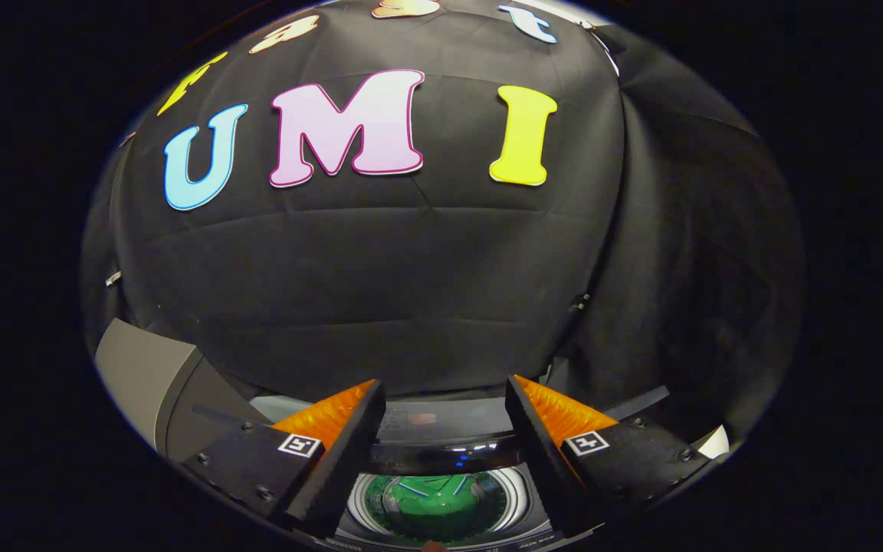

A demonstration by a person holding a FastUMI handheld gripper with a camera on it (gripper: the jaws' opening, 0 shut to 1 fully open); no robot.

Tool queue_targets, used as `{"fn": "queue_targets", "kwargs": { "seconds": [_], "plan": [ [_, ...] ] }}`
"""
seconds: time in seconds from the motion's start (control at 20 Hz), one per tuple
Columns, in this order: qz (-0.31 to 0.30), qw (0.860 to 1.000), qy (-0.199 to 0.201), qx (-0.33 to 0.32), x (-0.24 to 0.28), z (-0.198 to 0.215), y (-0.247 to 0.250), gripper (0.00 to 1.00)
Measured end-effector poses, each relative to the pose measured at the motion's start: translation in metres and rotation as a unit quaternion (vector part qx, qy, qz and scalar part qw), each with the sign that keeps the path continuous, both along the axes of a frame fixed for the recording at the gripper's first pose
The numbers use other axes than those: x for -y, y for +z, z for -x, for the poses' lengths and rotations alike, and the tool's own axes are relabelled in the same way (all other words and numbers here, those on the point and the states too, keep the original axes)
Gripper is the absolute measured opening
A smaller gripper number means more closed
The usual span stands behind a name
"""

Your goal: Put the clothes into the washing machine and then close the washing machine lid.

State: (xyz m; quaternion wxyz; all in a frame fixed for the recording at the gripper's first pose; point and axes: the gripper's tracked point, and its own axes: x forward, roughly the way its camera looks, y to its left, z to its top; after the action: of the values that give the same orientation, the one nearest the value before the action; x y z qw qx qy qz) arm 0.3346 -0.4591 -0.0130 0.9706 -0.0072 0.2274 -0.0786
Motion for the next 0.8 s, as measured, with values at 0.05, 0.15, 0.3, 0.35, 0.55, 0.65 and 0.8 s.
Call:
{"fn": "queue_targets", "kwargs": {
  "seconds": [0.05, 0.15, 0.3, 0.35, 0.55, 0.65, 0.8],
  "plan": [
    [-0.001, 1.0, 0.001, -0.004, 0.0, 0.002, 0.0, 0.99],
    [-0.002, 1.0, 0.0, -0.006, 0.0, 0.004, -0.002, 0.99],
    [-0.003, 1.0, 0.002, -0.012, -0.001, 0.008, -0.004, 0.99],
    [-0.004, 1.0, 0.003, -0.013, -0.001, 0.009, -0.004, 0.99],
    [-0.006, 1.0, 0.004, -0.019, -0.001, 0.012, -0.007, 0.99],
    [-0.008, 1.0, 0.006, -0.029, -0.002, 0.015, -0.012, 0.99],
    [-0.01, 0.999, 0.005, -0.049, -0.001, 0.035, -0.026, 0.99]
  ]
}}
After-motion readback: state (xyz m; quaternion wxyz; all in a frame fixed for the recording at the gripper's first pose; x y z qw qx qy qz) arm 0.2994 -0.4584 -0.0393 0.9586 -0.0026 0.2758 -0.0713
